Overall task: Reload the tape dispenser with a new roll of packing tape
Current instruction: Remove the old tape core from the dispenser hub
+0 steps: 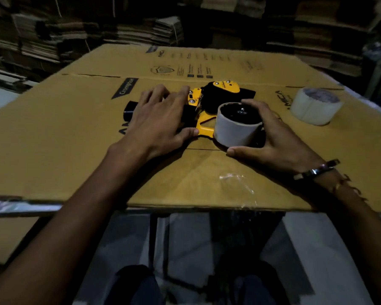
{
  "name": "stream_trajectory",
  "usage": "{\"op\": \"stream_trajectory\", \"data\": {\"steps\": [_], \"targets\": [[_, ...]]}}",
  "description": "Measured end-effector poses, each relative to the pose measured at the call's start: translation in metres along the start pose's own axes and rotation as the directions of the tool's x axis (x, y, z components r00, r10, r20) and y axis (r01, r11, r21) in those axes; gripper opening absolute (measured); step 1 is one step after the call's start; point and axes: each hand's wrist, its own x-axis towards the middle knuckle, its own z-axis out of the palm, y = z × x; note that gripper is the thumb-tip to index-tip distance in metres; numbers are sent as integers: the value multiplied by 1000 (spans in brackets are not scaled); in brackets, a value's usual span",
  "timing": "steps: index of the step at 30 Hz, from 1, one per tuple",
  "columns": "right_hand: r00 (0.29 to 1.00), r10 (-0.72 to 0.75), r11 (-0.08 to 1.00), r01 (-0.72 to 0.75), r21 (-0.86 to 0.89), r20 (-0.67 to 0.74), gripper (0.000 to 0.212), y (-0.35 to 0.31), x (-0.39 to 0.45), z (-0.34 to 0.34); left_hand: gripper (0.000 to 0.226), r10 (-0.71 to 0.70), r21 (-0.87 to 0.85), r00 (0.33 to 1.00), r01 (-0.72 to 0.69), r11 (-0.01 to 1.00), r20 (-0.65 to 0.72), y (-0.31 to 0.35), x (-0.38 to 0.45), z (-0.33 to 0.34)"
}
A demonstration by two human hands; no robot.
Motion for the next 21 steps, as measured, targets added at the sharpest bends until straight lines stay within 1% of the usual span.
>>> {"op": "stream_trajectory", "data": {"steps": [4,7,9,11,12,13,14,15,17,18,19,21], "targets": [[1000,1,1000,-1,12,-15,94,-4,-4,0,85,-76,-29,995,74,997,-64,14,-13,5],[1000,3,998,-2,59,-20,91,-4,-6,-3,80,-103,-19,975,101,995,-195,27,-25,7],[999,-4,994,8,109,-37,84,-5,-8,-6,73,-77,-4,949,79,997,-307,35,-33,3],[998,0,983,10,185,-57,75,-7,-9,-6,57,-40,-7,904,41,999,-426,43,-43,-2],[998,10,967,7,255,-64,72,-9,-9,-5,49,-28,-38,884,11,999,-467,47,-48,-3],[997,22,943,3,333,-72,69,-11,-10,-4,43,-25,-95,878,-23,995,-478,52,-54,-5],[996,33,912,4,410,-83,67,-13,-10,-2,41,-35,-168,888,-48,985,-459,58,-58,-6],[995,46,872,4,489,-91,65,-17,-11,-1,43,-57,-248,909,-51,967,-412,64,-61,-6],[994,79,763,-14,647,-71,59,-25,-11,0,55,-115,-402,949,-13,916,-294,72,-60,-6],[996,81,718,-24,695,-49,55,-28,-11,0,62,-138,-472,958,3,882,-251,75,-58,-6],[997,70,703,-23,711,-37,51,-29,-11,-1,67,-153,-538,963,10,843,-223,76,-55,-7],[999,40,713,-10,701,-26,47,-31,-10,-3,72,-175,-678,969,9,735,-176,79,-50,-8]]}}
